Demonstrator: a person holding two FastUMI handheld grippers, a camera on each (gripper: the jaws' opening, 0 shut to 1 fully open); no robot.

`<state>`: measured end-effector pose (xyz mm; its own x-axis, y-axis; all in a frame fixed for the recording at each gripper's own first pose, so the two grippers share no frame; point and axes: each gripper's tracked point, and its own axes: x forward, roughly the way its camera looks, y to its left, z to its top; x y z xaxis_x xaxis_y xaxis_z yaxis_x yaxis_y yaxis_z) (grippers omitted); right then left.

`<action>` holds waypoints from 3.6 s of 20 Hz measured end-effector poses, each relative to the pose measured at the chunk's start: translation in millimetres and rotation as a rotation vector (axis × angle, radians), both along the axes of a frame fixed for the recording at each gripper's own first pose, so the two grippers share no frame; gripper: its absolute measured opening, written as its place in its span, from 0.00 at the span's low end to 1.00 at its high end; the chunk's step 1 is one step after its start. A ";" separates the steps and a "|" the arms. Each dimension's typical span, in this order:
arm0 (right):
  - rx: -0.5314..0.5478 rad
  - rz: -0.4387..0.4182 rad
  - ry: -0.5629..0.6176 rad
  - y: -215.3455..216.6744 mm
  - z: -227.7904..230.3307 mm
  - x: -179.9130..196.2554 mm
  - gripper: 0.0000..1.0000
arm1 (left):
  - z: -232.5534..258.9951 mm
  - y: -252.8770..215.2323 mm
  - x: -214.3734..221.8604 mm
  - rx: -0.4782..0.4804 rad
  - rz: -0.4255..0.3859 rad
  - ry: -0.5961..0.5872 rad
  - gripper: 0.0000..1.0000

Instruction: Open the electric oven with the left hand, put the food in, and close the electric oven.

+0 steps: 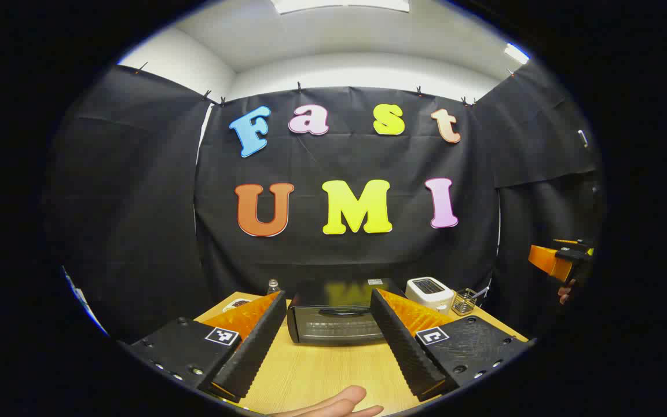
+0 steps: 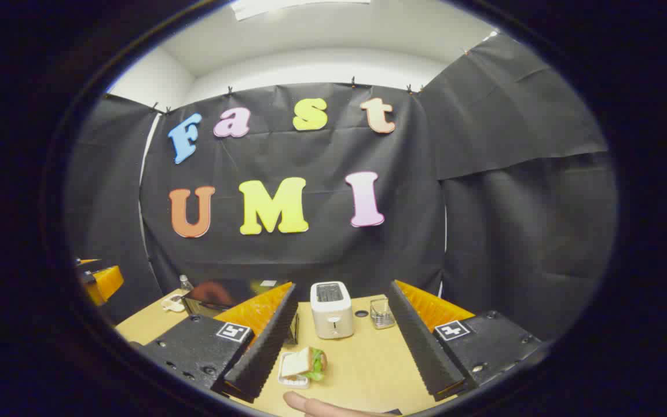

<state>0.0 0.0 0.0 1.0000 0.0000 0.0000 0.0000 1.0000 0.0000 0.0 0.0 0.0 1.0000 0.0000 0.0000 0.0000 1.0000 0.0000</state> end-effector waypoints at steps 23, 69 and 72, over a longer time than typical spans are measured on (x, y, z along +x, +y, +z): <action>-0.061 0.007 -0.042 -9.4 19.9 9.8 1.00 | -21.7 -13.0 46.8 0.028 -0.053 0.048 0.95; -0.028 0.141 0.026 -34.4 0.4 62.3 0.89 | -195.2 -51.6 252.5 0.015 -0.043 0.545 1.00; -0.028 0.137 0.036 -35.1 -3.5 67.1 0.89 | -196.4 -52.1 242.1 0.013 -0.047 0.530 1.00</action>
<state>67.1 -35.1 -3.5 0.9900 0.1362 -0.0379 -0.1372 0.9902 -0.0249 242.1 -52.1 -196.4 0.8618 -0.0418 -0.5055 0.0483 0.9988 -0.0002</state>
